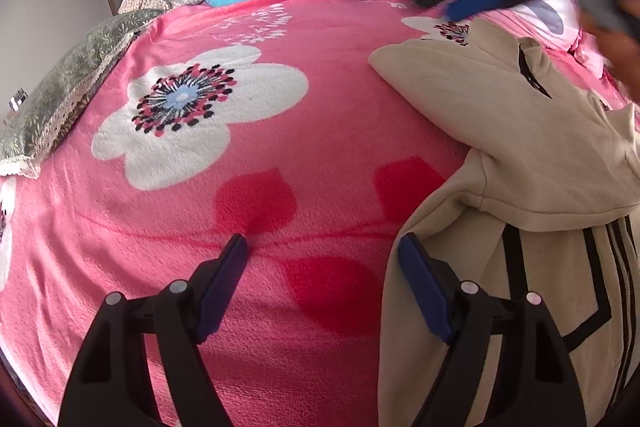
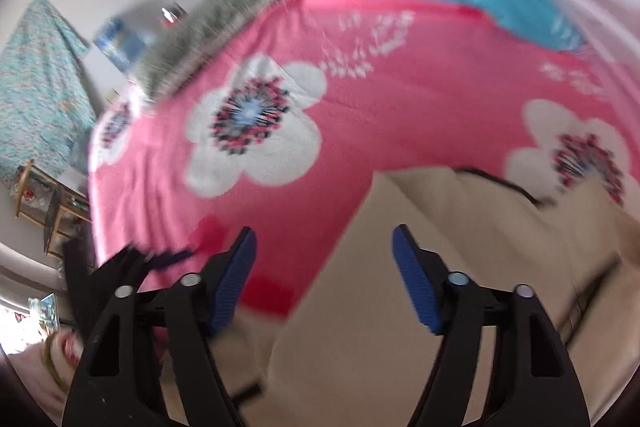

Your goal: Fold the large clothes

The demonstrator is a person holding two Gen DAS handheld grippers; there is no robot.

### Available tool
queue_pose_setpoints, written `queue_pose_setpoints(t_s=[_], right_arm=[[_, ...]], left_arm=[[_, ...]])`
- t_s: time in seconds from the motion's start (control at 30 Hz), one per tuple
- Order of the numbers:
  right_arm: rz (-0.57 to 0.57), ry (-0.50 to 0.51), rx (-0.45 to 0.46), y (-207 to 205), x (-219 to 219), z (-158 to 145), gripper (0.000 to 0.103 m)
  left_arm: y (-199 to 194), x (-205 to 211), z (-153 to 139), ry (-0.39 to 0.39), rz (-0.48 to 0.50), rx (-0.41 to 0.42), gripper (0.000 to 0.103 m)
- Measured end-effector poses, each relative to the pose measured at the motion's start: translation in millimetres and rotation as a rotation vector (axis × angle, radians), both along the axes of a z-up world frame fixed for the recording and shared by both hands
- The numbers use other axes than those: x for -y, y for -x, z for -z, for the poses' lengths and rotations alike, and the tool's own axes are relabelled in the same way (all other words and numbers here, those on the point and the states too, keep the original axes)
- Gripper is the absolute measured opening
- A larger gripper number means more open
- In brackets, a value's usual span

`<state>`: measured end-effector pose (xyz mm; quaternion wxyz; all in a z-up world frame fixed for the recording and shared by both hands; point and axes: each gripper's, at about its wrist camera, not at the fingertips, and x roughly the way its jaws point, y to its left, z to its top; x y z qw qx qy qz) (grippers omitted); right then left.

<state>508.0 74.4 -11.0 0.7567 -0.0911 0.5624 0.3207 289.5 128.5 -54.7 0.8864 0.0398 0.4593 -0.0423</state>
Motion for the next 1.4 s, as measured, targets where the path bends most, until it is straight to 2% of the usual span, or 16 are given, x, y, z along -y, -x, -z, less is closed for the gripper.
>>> queue_pose_setpoints(t_s=[0.13, 0.23, 0.3, 0.43, 0.6, 0.7, 0.83, 0.93, 1.03, 1.1, 1.17, 1.2, 1.23, 1.27, 1.33, 1.4], right_arm=[[-0.037, 0.198, -0.059, -23, -26, 28, 0.052], [-0.074, 0.312, -0.079, -24, -32, 41, 0.031], [-0.087, 0.336, -0.093, -25, -31, 43, 0.014], [-0.044, 0.248, -0.067, -28, -21, 23, 0.006], [0.142, 0.000, -0.062, -45, 27, 0, 0.005], [0.235, -0.111, -0.101, -58, 40, 13, 0.005], [0.288, -0.155, -0.088, -64, 30, 36, 0.005], [0.294, -0.156, -0.063, -66, 22, 44, 0.005], [0.294, -0.173, -0.050, -64, 26, 39, 0.005], [0.287, -0.184, -0.034, -63, 29, 32, 0.005], [0.282, -0.201, -0.028, -61, 33, 24, 0.005], [0.279, -0.202, -0.026, -60, 34, 21, 0.005], [0.277, -0.202, -0.024, -60, 35, 20, 0.005], [0.274, -0.205, -0.024, -60, 35, 18, 0.005], [0.273, -0.213, -0.031, -61, 34, 18, 0.005], [0.271, -0.213, -0.032, -62, 33, 20, 0.005]], left_arm=[[1, -2, 3, 0.017, 0.001, 0.005, 0.076], [1, -3, 4, 0.028, 0.004, 0.009, 0.076], [2, -4, 5, 0.037, 0.002, 0.015, 0.076], [3, -6, 7, 0.041, -0.002, 0.026, 0.076], [7, -11, 8, 0.049, -0.014, 0.040, 0.076], [12, -13, 6, 0.064, -0.015, 0.067, 0.076], [22, -18, -9, 0.139, 0.020, 0.146, 0.074], [23, -6, -25, 0.139, 0.106, 0.189, 0.074], [8, 24, -25, 0.066, 0.240, 0.130, 0.061], [-2, 37, -18, 0.016, 0.269, 0.094, 0.035], [-16, 36, -12, 0.055, 0.261, 0.049, 0.023], [-21, 29, -11, 0.119, 0.234, 0.033, 0.017], [-28, 17, -12, 0.213, 0.203, 0.017, 0.013], [-31, 11, -12, 0.243, 0.185, 0.012, 0.010], [-33, 9, -12, 0.238, 0.194, 0.007, 0.010], [-29, 19, -12, 0.175, 0.239, 0.013, 0.010]])
